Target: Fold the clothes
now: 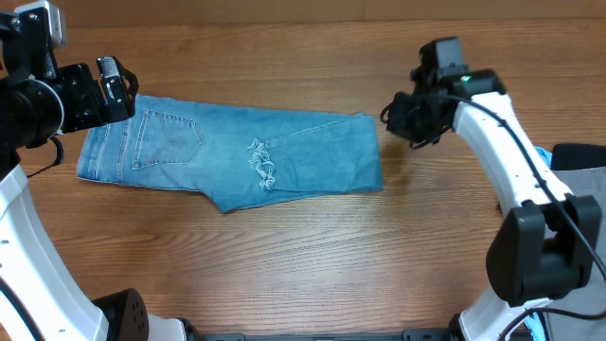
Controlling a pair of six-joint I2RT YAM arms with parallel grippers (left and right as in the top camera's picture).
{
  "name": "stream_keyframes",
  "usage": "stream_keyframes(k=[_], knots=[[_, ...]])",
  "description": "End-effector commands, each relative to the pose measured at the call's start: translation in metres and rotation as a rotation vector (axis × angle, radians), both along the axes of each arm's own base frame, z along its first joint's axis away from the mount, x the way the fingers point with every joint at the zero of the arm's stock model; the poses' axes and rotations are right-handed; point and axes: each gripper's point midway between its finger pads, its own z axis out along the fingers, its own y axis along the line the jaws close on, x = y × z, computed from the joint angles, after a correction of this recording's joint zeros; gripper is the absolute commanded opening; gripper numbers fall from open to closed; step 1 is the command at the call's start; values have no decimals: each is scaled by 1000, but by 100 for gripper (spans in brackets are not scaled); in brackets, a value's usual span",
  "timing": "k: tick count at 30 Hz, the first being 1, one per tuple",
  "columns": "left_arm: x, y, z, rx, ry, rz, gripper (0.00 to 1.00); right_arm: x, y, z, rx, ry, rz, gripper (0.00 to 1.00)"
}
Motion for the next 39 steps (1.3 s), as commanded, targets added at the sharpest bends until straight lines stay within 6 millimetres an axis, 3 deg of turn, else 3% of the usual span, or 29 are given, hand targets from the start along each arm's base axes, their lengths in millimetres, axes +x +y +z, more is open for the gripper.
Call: stream_keyframes(k=[1,7,10,14,18,20,23,25,27,34,37,39], knots=[[2,1,-1,-4,5,11,100,-26,21,-39,26,106,50,13],[2,1,-1,-4,5,11,100,-53,19,-104,20,227,-56,9],[2,1,-1,-4,5,11,100,-52,14,-112,24,218,-76,7],[2,1,-1,-4,5,11,100,-35,12,-75,40,143,-44,7],[2,1,-1,-4,5,11,100,-10,28,-3,123,-45,46,9],[2,1,-1,-4,5,10,100,-4,36,9,172,-88,58,9],[2,1,-1,-4,5,11,100,6,41,6,187,-116,44,9],[2,1,-1,-4,5,11,100,21,43,-6,177,-160,6,9],[2,1,-1,-3,5,10,100,29,31,-24,118,-153,-77,9],[2,1,-1,-4,5,11,100,33,27,-106,64,-32,-107,9],[2,1,-1,-4,5,11,100,32,24,-117,66,-4,-127,9],[2,1,-1,-4,5,11,100,33,28,-107,110,-8,-107,10]])
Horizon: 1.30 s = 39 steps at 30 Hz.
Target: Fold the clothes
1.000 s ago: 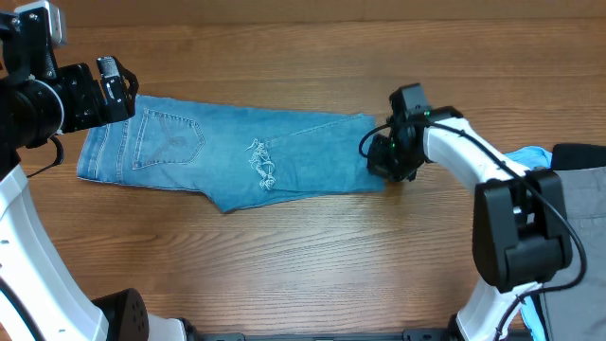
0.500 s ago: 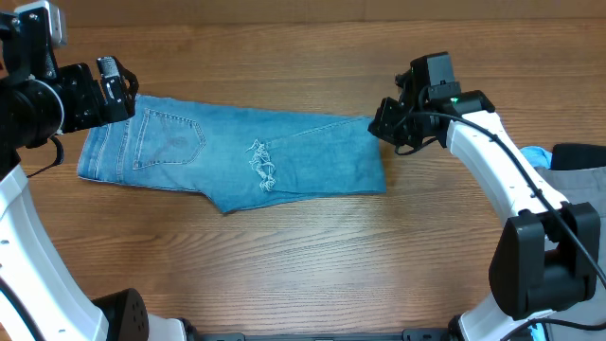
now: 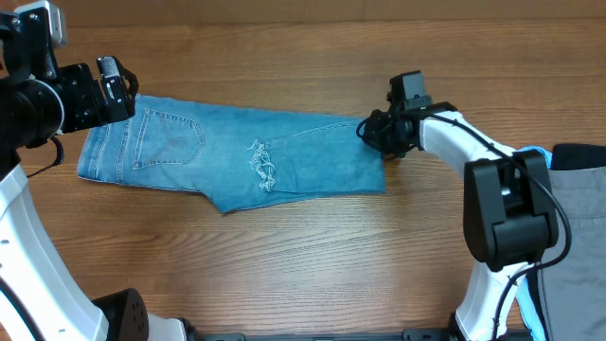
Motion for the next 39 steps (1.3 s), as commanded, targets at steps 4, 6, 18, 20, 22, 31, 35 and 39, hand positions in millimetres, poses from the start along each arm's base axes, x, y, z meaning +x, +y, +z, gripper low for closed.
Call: stream_keyframes(k=[4,6,18,20,22,31,35,39], knots=[[2,1,-1,-4,4,10,100,4,-2,57,69,-93,56,14],[2,1,-1,-4,4,10,100,4,-9,93,65,-165,81,17],[2,1,-1,-4,4,10,100,-44,-72,117,-6,-110,102,63],[2,1,-1,-4,4,10,100,-47,-61,101,79,-90,211,64],[2,1,-1,-4,4,10,100,-54,-54,74,131,-29,287,66],[2,1,-1,-4,4,10,100,-51,-34,4,206,67,337,66],[2,1,-1,-4,4,10,100,-52,-8,-12,254,67,393,64],[2,1,-1,-4,4,10,100,-56,15,-12,267,55,450,45]])
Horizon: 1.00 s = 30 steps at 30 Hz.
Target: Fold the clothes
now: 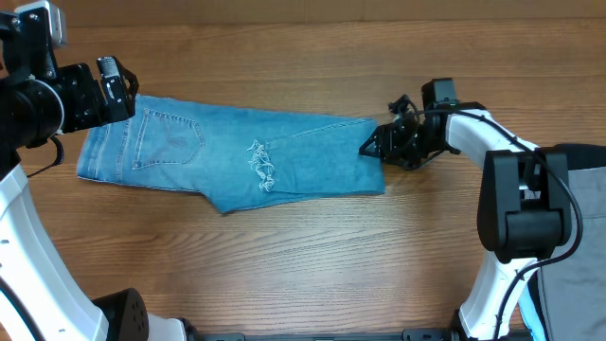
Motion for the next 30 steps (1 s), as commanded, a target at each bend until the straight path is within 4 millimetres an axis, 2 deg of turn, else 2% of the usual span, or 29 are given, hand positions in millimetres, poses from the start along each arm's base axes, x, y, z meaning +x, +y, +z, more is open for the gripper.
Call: stream_keyframes(k=[1,2,3,4,7,9,14,16,17,20,22,24,29,30], knots=[[2,1,-1,-4,4,10,100,-14,15,-20,-12,46,50,38],[2,1,-1,-4,4,10,100,-14,14,-21,-23,48,49,22],[2,1,-1,-4,4,10,100,-15,13,-21,-27,50,48,15],[2,1,-1,-4,4,10,100,-15,11,-21,-32,55,43,12],[2,1,-1,-4,4,10,100,-11,-21,-14,-112,85,-19,4],[2,1,-1,-4,4,10,100,-6,-40,-4,-153,83,-57,4],[2,1,-1,-4,4,10,100,8,-120,52,-333,35,-218,4],[2,1,-1,-4,4,10,100,11,-147,76,-394,7,-272,4],[2,1,-1,-4,4,10,100,12,-160,92,-420,-13,-301,4],[2,1,-1,-4,4,10,100,15,-182,132,-477,-68,-353,4],[2,1,-1,-4,4,10,100,17,-184,150,-491,-90,-361,4],[2,1,-1,-4,4,10,100,18,-174,161,-484,-93,-361,4],[2,1,-1,-4,4,10,100,18,-115,161,-453,-72,-317,4],[2,1,-1,-4,4,10,100,19,-94,162,-441,-82,-301,4]])
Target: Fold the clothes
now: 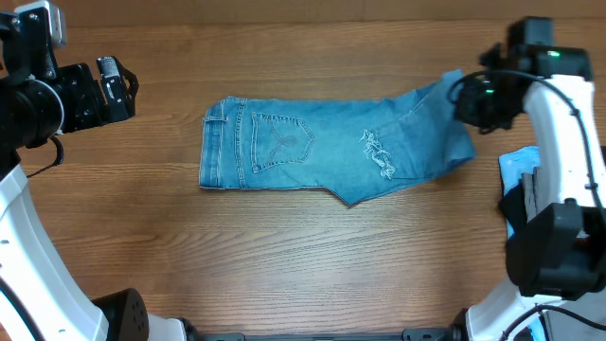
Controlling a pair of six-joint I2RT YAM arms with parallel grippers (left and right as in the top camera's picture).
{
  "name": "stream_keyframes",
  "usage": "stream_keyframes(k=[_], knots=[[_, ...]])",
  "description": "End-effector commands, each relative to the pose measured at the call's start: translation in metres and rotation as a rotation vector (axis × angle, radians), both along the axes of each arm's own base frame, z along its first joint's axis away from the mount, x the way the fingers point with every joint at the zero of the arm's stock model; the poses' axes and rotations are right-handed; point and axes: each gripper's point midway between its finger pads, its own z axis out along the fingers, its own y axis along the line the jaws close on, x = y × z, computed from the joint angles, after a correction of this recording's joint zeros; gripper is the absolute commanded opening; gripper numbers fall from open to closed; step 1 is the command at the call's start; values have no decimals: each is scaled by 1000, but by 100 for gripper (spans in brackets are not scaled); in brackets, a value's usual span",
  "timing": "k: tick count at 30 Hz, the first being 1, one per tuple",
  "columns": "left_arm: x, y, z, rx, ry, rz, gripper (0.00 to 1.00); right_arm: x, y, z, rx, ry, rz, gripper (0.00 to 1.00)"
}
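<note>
A pair of light blue jeans (312, 152), folded lengthwise, lies across the middle of the wooden table (284, 265). The waistband is at the left and a back pocket (279, 142) faces up. My right gripper (466, 95) is shut on the leg end at the far right, where the hem corner is lifted off the wood. Far off at the upper left hangs my left gripper (118, 80), open and empty, well clear of the waistband.
A light blue cloth (516, 175) lies at the right edge beside the right arm's base (559, 256). The left arm's body (28, 104) fills the upper left corner.
The right gripper has taken hold of the leg end and now sits further right and back. The jeans have shifted well to the right. The left arm has not moved.
The jeans lay toward the left with the right gripper off their leg end. The gripper then stood at the hem's far corner, then low at the hem edge. Now it holds the hem, and the jeans lie nearer the right.
</note>
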Motion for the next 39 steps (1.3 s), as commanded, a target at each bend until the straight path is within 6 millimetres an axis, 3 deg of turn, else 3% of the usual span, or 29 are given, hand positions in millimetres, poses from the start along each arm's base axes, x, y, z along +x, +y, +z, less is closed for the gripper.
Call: stream_keyframes(k=[1,8,11,14,19,22,26,27,28,30,32,34,37,39], knots=[[2,1,-1,-3,4,11,100,6,54,15,29,-45,24,4],[2,1,-1,-3,4,11,100,11,155,22,80,-123,52,7],[2,1,-1,-3,4,11,100,8,178,12,75,-115,41,7],[2,1,-1,-3,4,11,100,7,209,-8,87,-89,57,7],[2,1,-1,-3,4,11,100,9,239,-53,100,-22,55,8],[2,1,-1,-3,4,11,100,10,266,-76,157,0,103,14],[2,1,-1,-3,4,11,100,14,281,-84,175,-18,110,25],[2,1,-1,-3,4,10,100,16,285,-84,182,-28,112,32],[2,1,-1,-3,4,11,100,18,291,-81,200,-47,123,52],[2,1,-1,-3,4,11,100,21,298,-76,233,-67,136,64],[2,1,-1,-3,4,11,100,21,302,-69,252,-81,190,63],[2,1,-1,-3,4,11,100,21,292,-63,225,-93,223,59],[2,1,-1,-3,4,11,100,28,248,-38,133,-124,185,50],[2,1,-1,-3,4,11,100,29,218,-11,112,-148,168,29]])
